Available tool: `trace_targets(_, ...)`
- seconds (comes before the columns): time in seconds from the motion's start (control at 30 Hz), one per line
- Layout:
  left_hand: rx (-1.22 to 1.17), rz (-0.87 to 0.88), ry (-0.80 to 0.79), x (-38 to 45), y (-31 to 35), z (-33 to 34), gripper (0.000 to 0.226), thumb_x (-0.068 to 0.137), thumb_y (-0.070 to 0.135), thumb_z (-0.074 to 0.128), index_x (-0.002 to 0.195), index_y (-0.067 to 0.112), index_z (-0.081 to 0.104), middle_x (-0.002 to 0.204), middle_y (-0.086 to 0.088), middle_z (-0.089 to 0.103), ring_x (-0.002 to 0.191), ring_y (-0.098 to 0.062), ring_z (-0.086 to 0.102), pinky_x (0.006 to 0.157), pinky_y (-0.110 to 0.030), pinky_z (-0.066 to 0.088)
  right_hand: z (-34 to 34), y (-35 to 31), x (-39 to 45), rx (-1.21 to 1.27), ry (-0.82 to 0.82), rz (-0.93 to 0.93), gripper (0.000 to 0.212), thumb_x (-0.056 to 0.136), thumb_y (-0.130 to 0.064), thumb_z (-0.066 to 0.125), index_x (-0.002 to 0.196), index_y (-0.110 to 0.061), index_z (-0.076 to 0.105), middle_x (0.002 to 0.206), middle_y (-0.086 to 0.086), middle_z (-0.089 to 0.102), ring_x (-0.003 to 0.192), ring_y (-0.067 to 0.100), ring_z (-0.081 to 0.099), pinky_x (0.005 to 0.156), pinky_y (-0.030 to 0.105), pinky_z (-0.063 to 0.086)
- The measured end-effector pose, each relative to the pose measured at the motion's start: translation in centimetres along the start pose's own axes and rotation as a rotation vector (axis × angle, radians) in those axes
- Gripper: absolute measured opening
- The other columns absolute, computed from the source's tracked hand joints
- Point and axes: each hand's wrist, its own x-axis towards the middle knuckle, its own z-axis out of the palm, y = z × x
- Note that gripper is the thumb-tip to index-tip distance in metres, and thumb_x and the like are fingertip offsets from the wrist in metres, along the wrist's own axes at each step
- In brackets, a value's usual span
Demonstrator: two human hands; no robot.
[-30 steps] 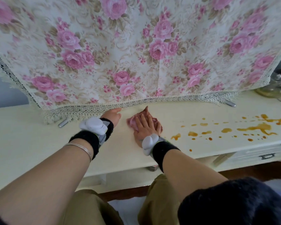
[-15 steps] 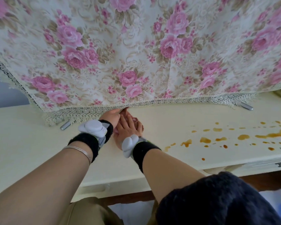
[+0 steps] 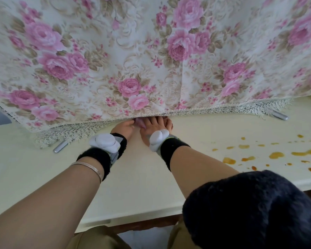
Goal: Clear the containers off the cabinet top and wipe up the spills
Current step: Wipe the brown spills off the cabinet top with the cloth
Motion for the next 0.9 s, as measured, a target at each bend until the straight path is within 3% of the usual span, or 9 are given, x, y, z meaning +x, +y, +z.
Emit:
trace_targets(0.1,-0.002,0.004,-0.019,-0.4,1.4,0.9,0.04,0.094,0.012,0.046,0.133,0.017,0.056,0.146,-0.003,0.047,0.135,-0.022,0.043,0.114,-0.029,0.029,-0.9,1.5,-0.3,0.036,0.023,0.05,0.043,0.096,-0.032,0.032,0.139,-0.033,0.032,0.152,-0.002,0.028,0.14,0.028,0.019,0.111,0.055,0.011)
trace_targets(0.27,-0.038,0.003,-0.037,-0.7,3.4,2.7,0.041,0.093,0.015,0.047,0.132,0.022,0.057,0.145,-0.001,0.048,0.134,-0.022,0.044,0.113,-0.029,0.03,-2.3,4.4,-1.3,0.034,-0.017,0.102,0.042,0.098,-0.033,0.026,0.14,-0.037,0.03,0.154,-0.003,0.025,0.141,0.027,0.017,0.113,0.053,0.011)
trace_targets(0.63,0.056,0.082,-0.133,-1.6,9.2,6.8,0.042,0.096,0.014,0.044,0.138,0.019,0.05,0.149,-0.004,0.043,0.135,-0.024,0.042,0.111,-0.028,0.031,-4.3,12.0,-3.9,0.014,0.031,0.181,0.045,0.096,-0.037,0.028,0.14,-0.044,0.024,0.151,-0.004,0.025,0.137,0.027,0.02,0.11,0.055,0.015)
trace_targets(0.9,0.176,0.12,-0.144,-2.1,9.5,6.9,0.05,0.097,0.009,0.039,0.147,0.017,0.035,0.153,-0.009,0.034,0.135,-0.028,0.042,0.107,-0.03,0.035,-5.5,15.9,-5.2,0.036,0.025,0.301,0.048,0.097,-0.039,0.026,0.145,-0.04,0.022,0.157,-0.005,0.015,0.145,0.027,0.008,0.113,0.055,0.006)
